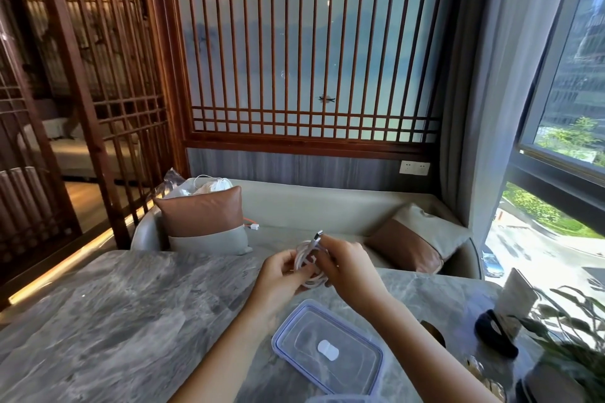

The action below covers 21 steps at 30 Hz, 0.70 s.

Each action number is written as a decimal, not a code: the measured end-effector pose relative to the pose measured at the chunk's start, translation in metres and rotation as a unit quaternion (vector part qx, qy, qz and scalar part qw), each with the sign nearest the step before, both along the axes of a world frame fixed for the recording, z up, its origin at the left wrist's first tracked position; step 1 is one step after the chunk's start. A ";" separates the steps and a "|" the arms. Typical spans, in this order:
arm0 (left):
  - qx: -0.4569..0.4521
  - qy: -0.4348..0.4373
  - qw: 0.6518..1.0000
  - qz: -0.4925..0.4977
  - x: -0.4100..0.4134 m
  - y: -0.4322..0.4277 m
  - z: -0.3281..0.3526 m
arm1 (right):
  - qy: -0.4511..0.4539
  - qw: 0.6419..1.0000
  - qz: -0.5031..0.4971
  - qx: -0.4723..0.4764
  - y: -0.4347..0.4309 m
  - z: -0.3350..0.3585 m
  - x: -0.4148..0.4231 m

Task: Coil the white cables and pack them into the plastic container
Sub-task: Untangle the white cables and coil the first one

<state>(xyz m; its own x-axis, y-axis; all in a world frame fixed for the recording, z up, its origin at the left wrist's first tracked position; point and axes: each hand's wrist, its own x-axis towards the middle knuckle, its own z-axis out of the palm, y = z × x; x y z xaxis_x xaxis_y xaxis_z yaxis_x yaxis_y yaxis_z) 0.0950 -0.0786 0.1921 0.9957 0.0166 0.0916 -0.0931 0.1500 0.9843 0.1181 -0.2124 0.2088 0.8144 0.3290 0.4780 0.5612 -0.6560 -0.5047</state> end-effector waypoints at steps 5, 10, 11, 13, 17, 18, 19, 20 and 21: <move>-0.053 0.022 0.998 0.040 0.003 0.003 -0.007 | 0.002 0.999 0.009 0.046 0.005 -0.015 -0.002; -0.087 0.050 0.994 0.047 0.005 0.001 -0.015 | -0.010 1.000 0.012 0.018 0.001 -0.027 0.001; -0.089 0.056 0.993 0.044 0.005 0.001 -0.015 | -0.014 1.000 0.009 0.012 0.000 -0.029 0.002; -0.104 0.081 0.991 -0.002 0.006 0.003 -0.012 | 0.001 1.000 0.003 0.021 -0.004 -0.029 0.006; -0.093 0.094 0.988 -0.084 0.006 0.009 -0.006 | 0.137 0.981 0.042 0.128 -0.006 -0.026 0.014; -0.050 0.078 0.993 -0.070 0.006 0.008 -0.006 | 0.149 0.977 0.039 0.148 -0.006 -0.026 0.015; 0.002 0.061 0.997 -0.053 0.005 0.007 -0.007 | 0.154 0.973 0.034 0.168 -0.005 -0.026 0.016; 0.052 0.045 0.997 -0.037 0.005 0.006 -0.009 | 0.152 0.971 0.025 0.181 -0.004 -0.026 0.017; 0.086 0.035 0.995 -0.024 0.004 0.005 -0.012 | 0.144 0.972 0.016 0.183 -0.003 -0.027 0.019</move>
